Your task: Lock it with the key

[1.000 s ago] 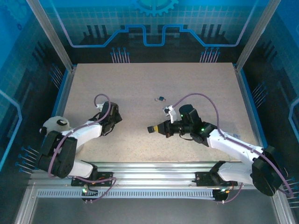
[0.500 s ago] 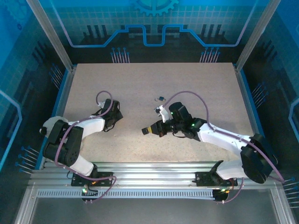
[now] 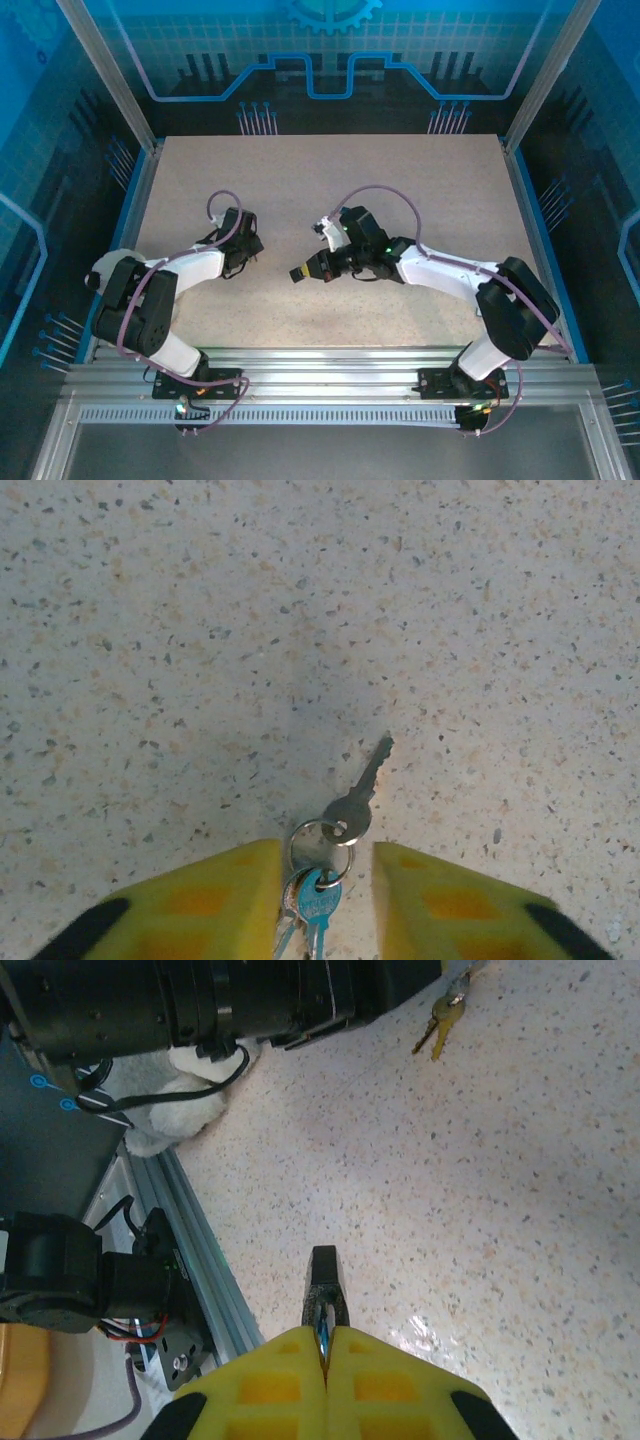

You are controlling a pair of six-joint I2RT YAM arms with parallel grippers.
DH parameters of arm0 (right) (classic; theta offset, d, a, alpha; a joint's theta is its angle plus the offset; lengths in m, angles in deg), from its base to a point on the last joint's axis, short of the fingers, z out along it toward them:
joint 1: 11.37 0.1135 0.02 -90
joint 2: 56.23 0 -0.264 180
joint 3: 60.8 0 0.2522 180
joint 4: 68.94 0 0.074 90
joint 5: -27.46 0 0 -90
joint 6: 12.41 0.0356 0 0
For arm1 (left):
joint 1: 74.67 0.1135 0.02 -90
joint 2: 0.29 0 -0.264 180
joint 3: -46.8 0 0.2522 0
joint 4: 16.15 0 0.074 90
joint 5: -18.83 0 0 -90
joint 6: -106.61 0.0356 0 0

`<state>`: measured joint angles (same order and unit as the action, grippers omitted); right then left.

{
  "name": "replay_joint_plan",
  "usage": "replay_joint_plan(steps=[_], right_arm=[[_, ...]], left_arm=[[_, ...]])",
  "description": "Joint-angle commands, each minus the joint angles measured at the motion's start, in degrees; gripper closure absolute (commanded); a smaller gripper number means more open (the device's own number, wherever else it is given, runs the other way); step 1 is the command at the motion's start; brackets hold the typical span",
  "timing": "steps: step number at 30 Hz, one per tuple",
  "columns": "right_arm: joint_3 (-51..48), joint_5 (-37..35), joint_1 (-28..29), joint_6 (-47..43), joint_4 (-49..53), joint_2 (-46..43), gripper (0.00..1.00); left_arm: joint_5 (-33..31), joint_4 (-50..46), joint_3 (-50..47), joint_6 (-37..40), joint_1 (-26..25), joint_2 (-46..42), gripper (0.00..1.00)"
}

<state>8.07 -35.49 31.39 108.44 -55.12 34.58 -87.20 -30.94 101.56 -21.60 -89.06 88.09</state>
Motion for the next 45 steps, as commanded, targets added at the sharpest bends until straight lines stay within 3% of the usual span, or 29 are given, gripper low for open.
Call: replay_joint_plan(steps=[1, 6, 12, 20, 35, 45], right_arm=[[3.9, 1.3, 0.6, -1.3, 1.0, 3.2, 1.00], [10.1, 1.1, 0.3, -2.2, 2.8, 9.9, 1.00], [19.3, 2.0, 0.0, -3.1, 6.4, 18.7, 1.00], [35.1, 3.2, 0.2, -5.2, 15.7, 30.9, 1.00], [60.1, 6.0, -0.3, -11.0, 34.9, 48.9, 1.00], [67.5, 5.0, -1.4, -12.8, 40.3, 53.8, 0.97]], left_arm=[[0.5, -2.5, 1.4, 0.6, 0.6, -3.4, 0.60], [0.6, -4.6, -1.6, -1.0, 0.6, -14.3, 0.34], [-1.7, -6.0, -8.2, -3.4, 0.5, -30.0, 0.17], [-4.6, -7.1, -13.5, -4.0, 0.5, -41.1, 0.10], [-3.6, -5.9, -14.3, -4.1, 0.5, -42.4, 0.08], [-2.5, -5.3, -14.3, -4.1, 0.4, -41.6, 0.07]])
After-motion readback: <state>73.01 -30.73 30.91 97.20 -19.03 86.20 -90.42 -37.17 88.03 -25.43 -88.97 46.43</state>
